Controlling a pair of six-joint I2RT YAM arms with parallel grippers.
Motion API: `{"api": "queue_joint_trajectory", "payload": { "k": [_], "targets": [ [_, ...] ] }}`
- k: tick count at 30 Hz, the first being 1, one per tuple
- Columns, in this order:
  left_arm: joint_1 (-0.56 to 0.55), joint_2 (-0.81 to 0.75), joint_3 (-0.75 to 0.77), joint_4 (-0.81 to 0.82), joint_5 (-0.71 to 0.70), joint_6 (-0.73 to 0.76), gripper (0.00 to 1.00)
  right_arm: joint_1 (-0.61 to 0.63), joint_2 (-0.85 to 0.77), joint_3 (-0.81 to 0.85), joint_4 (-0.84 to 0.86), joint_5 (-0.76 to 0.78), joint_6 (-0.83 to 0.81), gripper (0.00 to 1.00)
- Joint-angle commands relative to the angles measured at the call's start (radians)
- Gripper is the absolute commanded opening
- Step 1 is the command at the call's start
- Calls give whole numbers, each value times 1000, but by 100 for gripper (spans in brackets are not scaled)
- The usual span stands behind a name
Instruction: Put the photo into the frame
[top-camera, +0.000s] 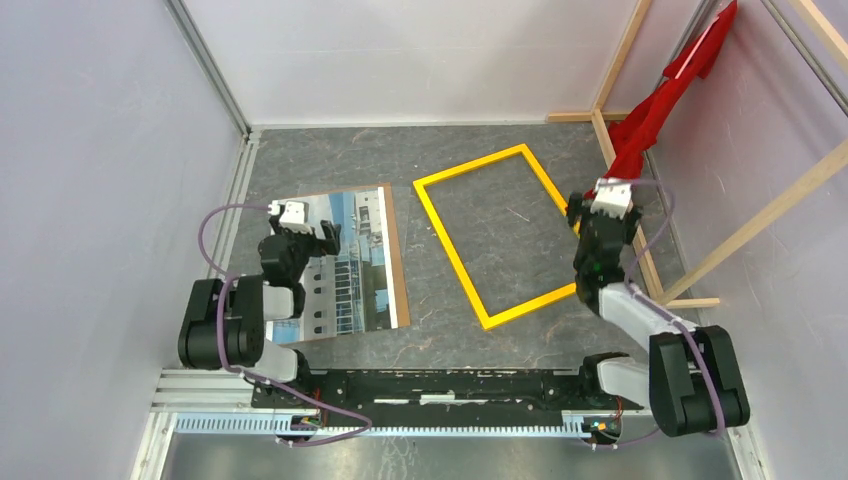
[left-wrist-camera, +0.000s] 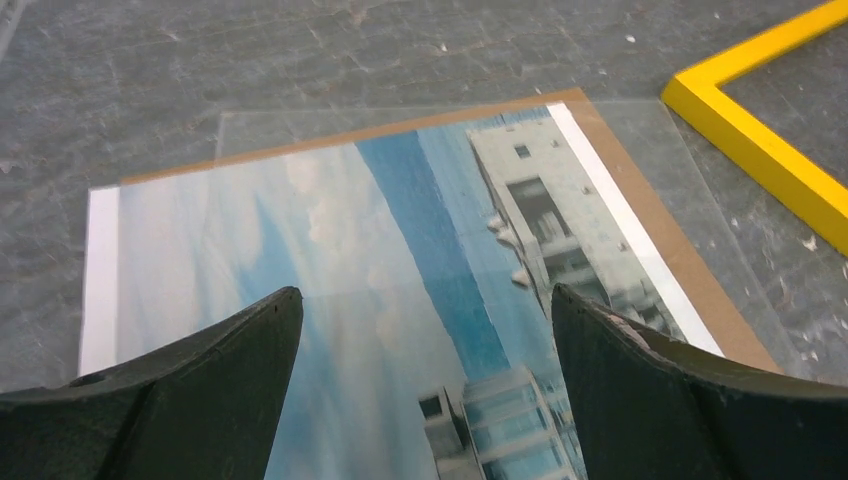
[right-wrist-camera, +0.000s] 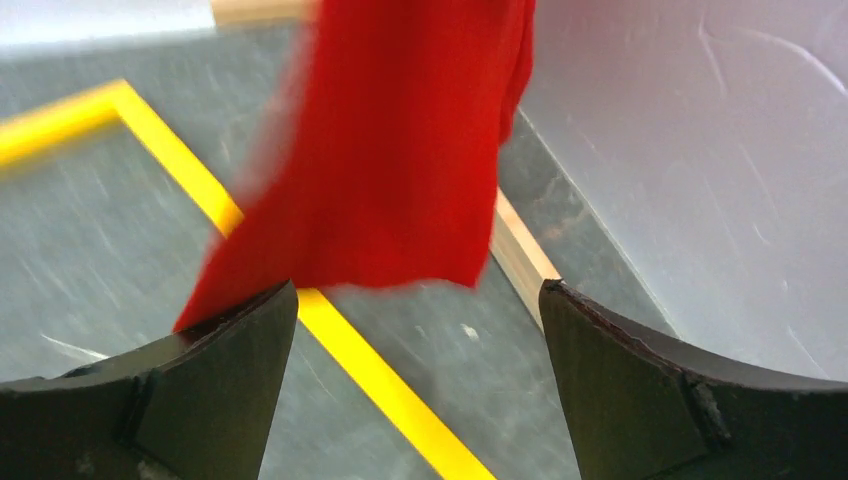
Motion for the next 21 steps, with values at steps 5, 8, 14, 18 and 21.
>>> {"api": "queue_joint_trajectory", "payload": {
  "k": [5,8,14,18,21],
  "targets": [
    [45,-119,462,-751,5,-15,100,-41,90,456,-683,-85,445,98],
    [59,-98,616,-969,37,0,100,30,130,488,-632,-237,407,98],
    [65,-15,893,-1394,48,30,100,309,337,715,-795,-264,262,98],
    [65,-29,927,-1468,61,49,100,428,424,756,-794,-363,250,98],
    [64,-57,919,-1490,71,43,100,489,472,761,-789,-393,252,98]
  ]
}}
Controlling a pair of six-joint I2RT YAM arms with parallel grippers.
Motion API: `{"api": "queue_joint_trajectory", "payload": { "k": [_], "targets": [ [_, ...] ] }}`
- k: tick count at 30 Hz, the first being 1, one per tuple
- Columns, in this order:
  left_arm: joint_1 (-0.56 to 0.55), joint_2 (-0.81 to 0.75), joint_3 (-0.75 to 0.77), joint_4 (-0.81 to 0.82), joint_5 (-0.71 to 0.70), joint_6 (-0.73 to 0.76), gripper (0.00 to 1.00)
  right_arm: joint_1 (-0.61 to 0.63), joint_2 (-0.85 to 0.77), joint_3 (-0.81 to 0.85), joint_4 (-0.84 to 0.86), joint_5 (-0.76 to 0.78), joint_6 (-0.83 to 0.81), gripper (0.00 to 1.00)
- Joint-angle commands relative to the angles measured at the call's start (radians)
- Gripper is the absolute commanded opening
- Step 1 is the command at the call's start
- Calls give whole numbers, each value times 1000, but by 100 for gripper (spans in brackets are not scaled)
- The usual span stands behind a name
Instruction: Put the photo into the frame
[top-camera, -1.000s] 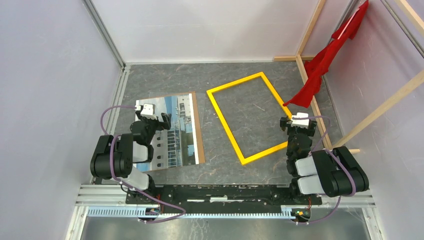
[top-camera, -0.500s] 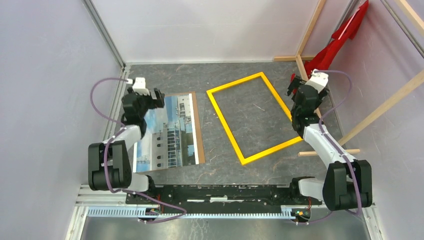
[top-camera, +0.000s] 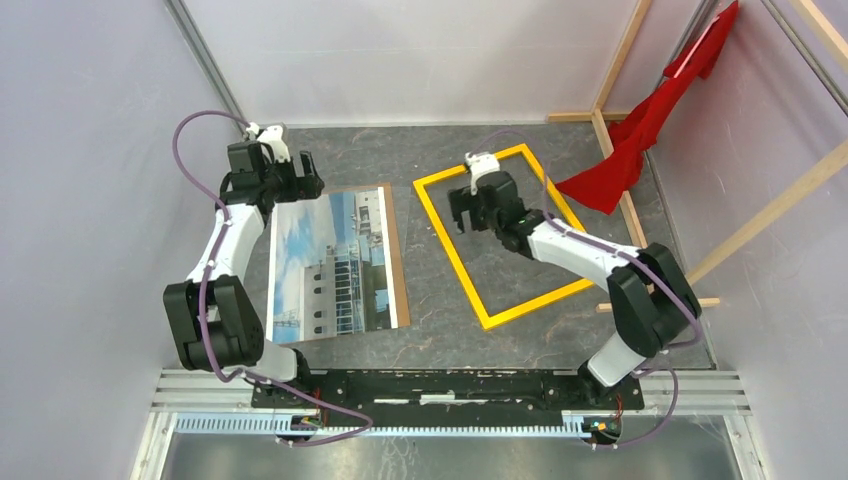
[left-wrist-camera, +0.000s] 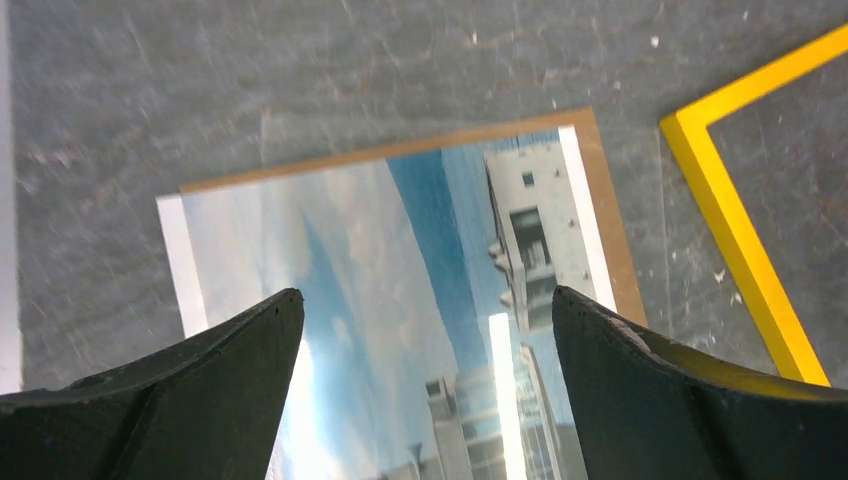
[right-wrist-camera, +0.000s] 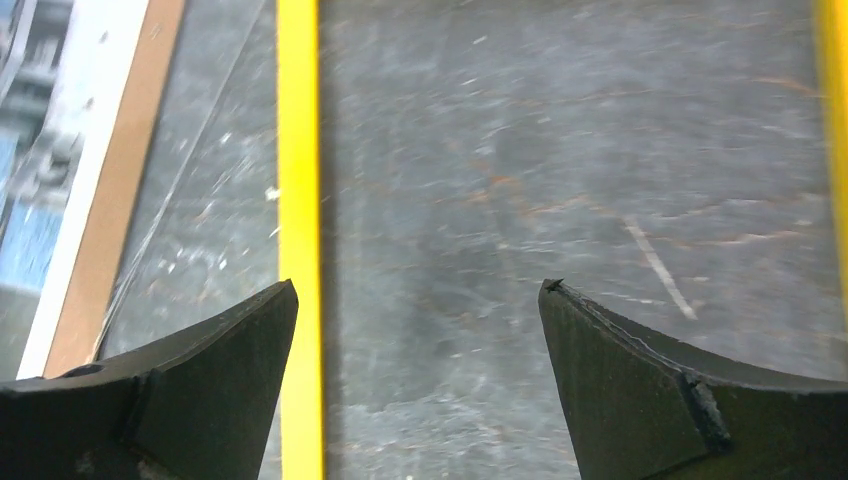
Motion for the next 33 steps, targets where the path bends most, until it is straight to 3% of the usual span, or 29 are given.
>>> {"api": "queue_joint_trajectory", "payload": {
  "k": [1,7,16,24,33],
  "targets": [
    [3,-42,20,-149,38,39,100,73,63,37,-24,-84,-26,98],
    [4,-49,15,-197,39,42,100,176,147,52,-49,-26,-47,98],
    [1,-52,19,-246,88,70,100,205,188,17,-59,29,-33,79],
    [-8,-48,58,-317,151,114,100,211,192,-58,-44,29,7,76],
    [-55,-40,71,-372,159,165,100,234,194,-40,-80,66,42,48]
  ]
}}
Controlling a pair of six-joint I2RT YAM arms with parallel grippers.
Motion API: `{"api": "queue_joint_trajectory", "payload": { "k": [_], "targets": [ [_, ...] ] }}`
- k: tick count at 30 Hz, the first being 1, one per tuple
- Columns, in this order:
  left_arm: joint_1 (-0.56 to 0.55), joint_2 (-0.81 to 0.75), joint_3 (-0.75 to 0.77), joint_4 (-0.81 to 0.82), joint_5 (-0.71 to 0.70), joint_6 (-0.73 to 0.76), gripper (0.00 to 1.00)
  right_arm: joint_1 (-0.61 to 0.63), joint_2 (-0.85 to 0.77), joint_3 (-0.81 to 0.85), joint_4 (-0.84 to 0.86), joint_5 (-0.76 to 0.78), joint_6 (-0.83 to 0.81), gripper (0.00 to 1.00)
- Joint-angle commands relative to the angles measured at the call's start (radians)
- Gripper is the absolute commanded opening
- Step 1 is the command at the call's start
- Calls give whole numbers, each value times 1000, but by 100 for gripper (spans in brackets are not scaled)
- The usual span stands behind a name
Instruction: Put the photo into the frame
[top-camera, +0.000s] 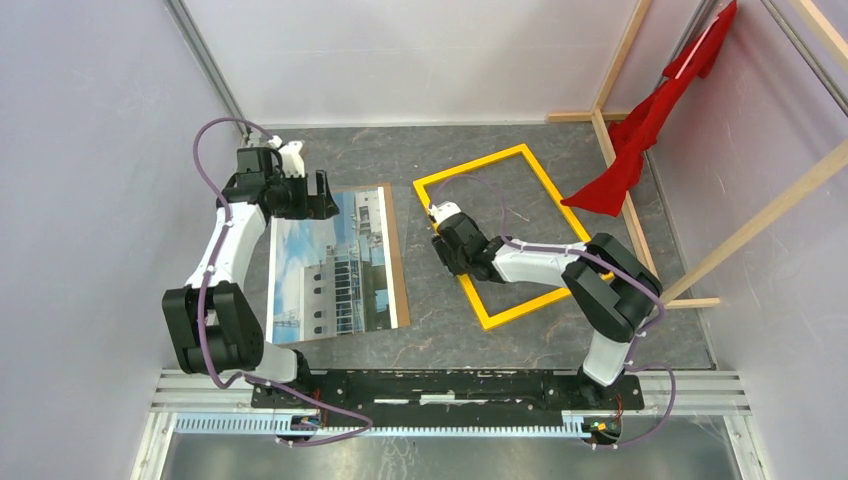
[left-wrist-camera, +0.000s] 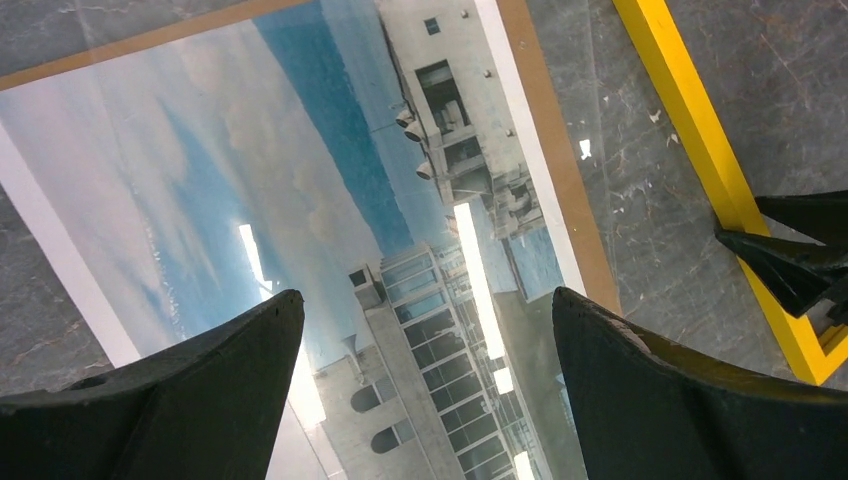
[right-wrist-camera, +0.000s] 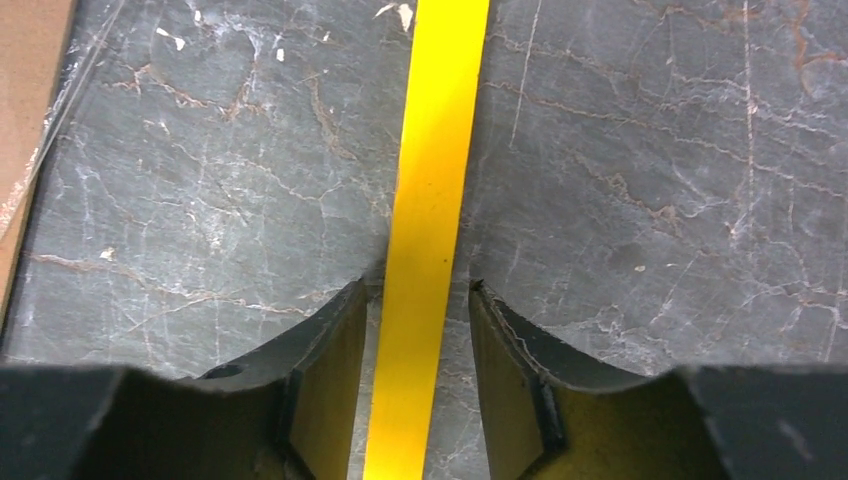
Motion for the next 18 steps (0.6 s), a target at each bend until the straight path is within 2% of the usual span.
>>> {"api": "queue_joint_trajectory", "payload": {
  "k": [1,3,8,9,12,18],
  "targets": [
    [-27,-18,36,-40,27,77,100,10,13,21,-32,35,34,45],
    [-30,-15,36,-49,29,91,100,12,20,39,-46,33,48,40],
    [-30,-11,38,-69,35,116,100,15,22,112,-107,39,89,9],
    [-29,-13,37,-72,40,120,100,15,13,129,-117,43,100,6],
    [-31,-12,34,-81,69,132,100,15,-24,207,-164,54,145,0],
    [-31,16,33,-126,156,170,100,15,-29,470,-340,34,297,0]
  ]
}}
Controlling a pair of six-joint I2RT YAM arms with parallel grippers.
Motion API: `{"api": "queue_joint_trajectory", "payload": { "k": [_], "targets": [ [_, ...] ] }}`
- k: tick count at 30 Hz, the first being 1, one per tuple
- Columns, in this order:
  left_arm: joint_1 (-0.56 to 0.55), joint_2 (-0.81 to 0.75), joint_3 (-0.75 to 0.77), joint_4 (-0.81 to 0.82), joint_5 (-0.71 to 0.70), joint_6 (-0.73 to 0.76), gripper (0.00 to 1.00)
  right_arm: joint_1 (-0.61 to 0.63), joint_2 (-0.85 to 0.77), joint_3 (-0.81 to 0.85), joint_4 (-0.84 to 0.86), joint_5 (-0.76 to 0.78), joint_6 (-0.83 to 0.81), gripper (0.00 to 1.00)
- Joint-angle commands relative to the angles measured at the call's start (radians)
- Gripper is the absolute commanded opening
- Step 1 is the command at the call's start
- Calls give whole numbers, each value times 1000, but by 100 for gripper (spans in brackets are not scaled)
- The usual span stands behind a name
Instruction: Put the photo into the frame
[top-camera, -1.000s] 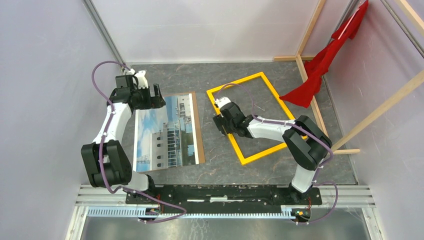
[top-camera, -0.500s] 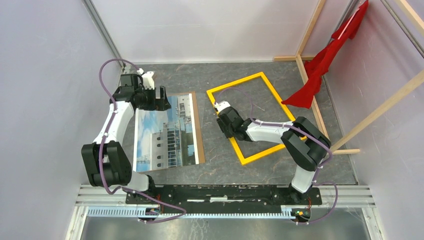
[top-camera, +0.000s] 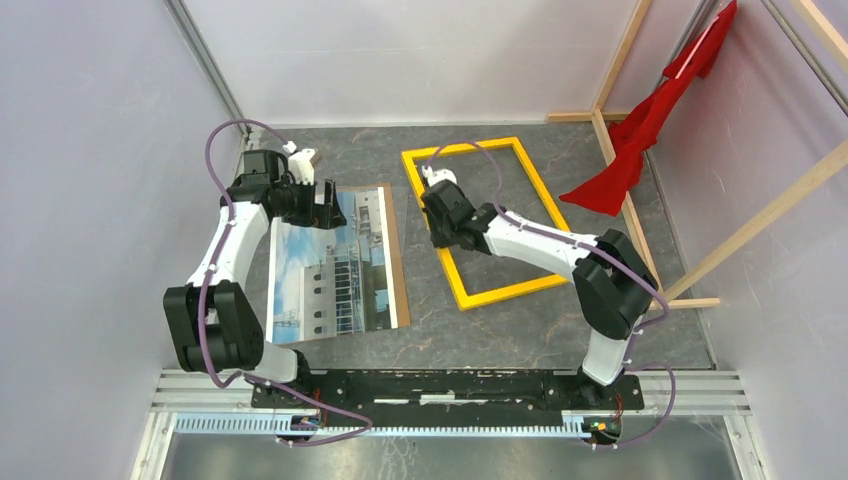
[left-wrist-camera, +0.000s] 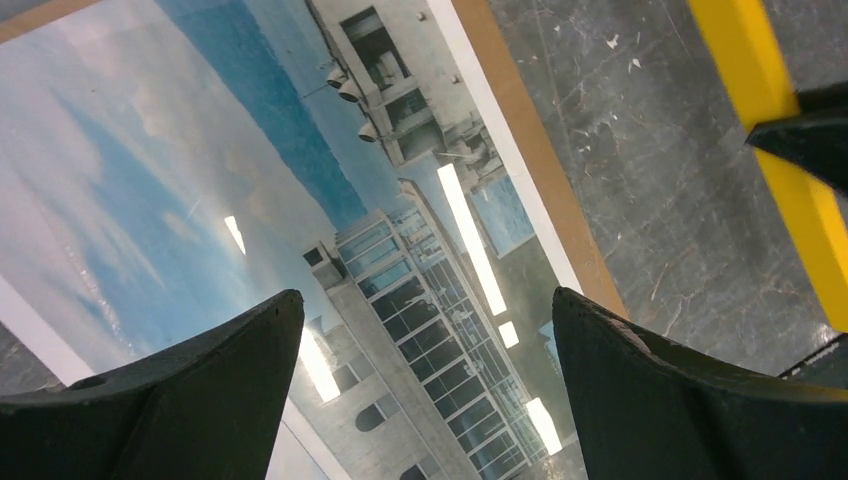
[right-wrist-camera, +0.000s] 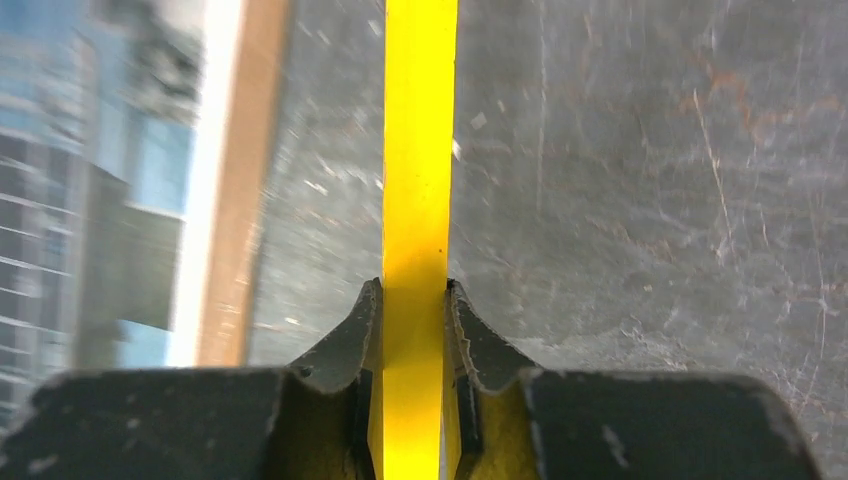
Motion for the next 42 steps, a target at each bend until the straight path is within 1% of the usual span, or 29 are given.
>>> {"api": "queue_joint_trajectory", "payload": {
  "k": [1,7,11,15,18,23,24,27,29,32,34,37,38,39,40,42],
  "targets": [
    [-2,14,33,-35,92,66,100,4,-46,223,-81,6,114,0],
    [-2,-8,41,-38,128,48,100,-3,-41,416,-122,-168,254,0],
    [-2,-8,48,-37,133,37,100,-15,-69,472,-75,-317,385,0],
    [-2,-10,71,-37,147,16,100,-24,-120,443,25,-420,515,0],
    [-2,-13,88,-37,164,-1,100,-40,-148,390,155,-515,630,0],
    [-5,-31,119,-36,191,-28,100,-66,-172,308,325,-622,780,0],
    [-5,-41,124,-32,195,-36,100,-69,-177,295,330,-631,797,0],
    [-12,-69,131,-5,204,-65,100,-82,-197,229,448,-664,863,0],
    [-28,-78,144,7,207,-83,100,-92,-202,205,479,-683,881,0],
    [-67,-86,176,36,174,-118,100,-120,-205,178,482,-704,885,0],
    [-134,-86,206,72,133,-144,100,-142,-209,142,514,-736,902,0],
    [-203,-74,246,117,62,-173,100,-171,-213,109,520,-767,906,4],
    [-224,-67,265,132,38,-185,100,-181,-215,100,523,-778,905,7],
    [-240,-58,281,148,20,-210,100,-191,-216,95,523,-790,901,12],
    [-255,-48,297,159,-1,-225,100,-205,-216,91,522,-802,895,18],
    [-282,-14,337,167,-46,-236,100,-226,-217,94,509,-824,870,26]
  ]
}}
